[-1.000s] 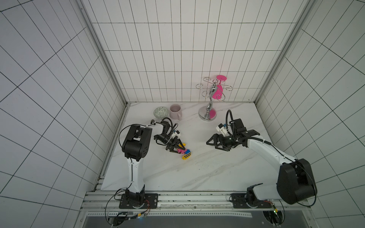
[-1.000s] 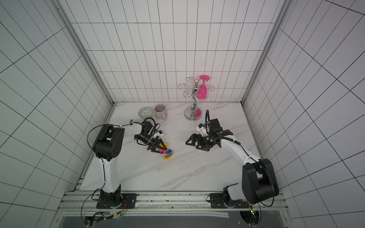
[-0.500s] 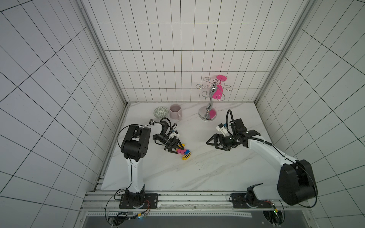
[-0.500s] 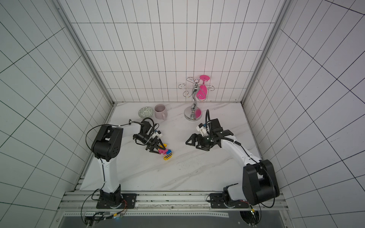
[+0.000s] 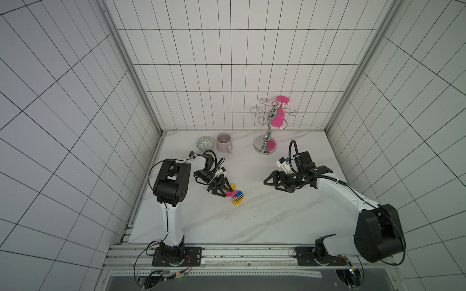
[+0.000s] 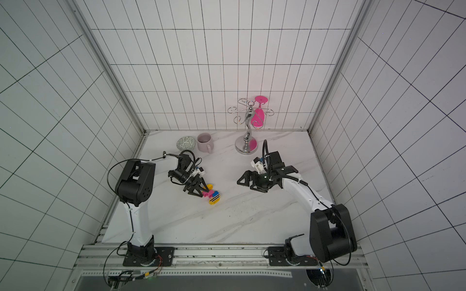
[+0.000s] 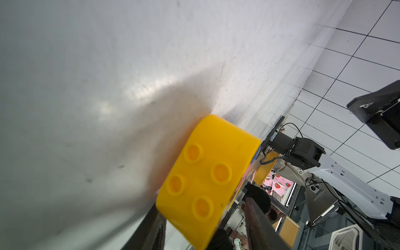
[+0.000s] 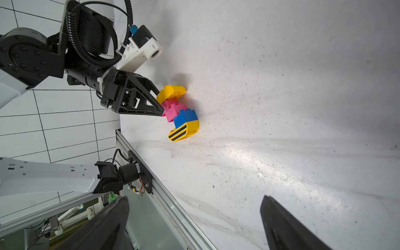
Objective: Assemble the letter s with lego
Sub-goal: Adjust the lego brick at the center of the board.
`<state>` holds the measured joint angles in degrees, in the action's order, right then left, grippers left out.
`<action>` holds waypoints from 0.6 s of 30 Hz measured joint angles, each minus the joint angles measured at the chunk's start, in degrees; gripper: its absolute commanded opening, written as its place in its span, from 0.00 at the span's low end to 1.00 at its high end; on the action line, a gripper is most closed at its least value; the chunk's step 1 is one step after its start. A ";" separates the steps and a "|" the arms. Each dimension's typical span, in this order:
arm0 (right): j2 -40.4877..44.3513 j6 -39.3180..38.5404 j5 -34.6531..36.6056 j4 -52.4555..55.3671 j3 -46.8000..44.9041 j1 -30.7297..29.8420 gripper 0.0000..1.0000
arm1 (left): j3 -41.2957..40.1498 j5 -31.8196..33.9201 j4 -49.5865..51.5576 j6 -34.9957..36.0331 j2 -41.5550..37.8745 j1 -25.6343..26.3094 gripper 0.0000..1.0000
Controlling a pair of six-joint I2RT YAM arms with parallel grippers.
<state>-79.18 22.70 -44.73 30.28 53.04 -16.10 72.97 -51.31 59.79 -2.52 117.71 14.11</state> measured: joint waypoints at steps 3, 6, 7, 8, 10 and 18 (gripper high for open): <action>0.00 -0.07 0.00 0.00 0.00 0.00 0.99 | 0.00 0.28 0.46 0.00 -0.04 -0.24 0.51; 0.00 -0.09 0.00 0.00 0.00 0.00 0.98 | 0.00 0.70 0.96 -0.02 -0.11 -0.63 0.51; 0.00 -0.09 0.00 0.00 0.00 0.00 0.98 | 0.00 0.81 1.11 -0.02 -0.11 -0.74 0.51; 0.00 -0.26 0.00 0.00 0.00 0.04 0.99 | 0.00 0.94 1.27 -0.02 -0.17 -0.90 0.51; 0.00 -0.85 0.15 0.00 0.00 0.28 0.99 | -0.02 1.60 1.46 -0.02 -0.48 -1.18 0.51; 3.17 -6.82 7.37 -2.93 0.04 9.46 0.99 | -3.76 11.80 -2.62 -1.33 -13.22 -9.62 0.93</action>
<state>-76.01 15.88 -37.36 27.35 53.08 -6.63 69.21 -39.51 57.17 -3.86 104.49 4.49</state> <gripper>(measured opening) 0.986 0.789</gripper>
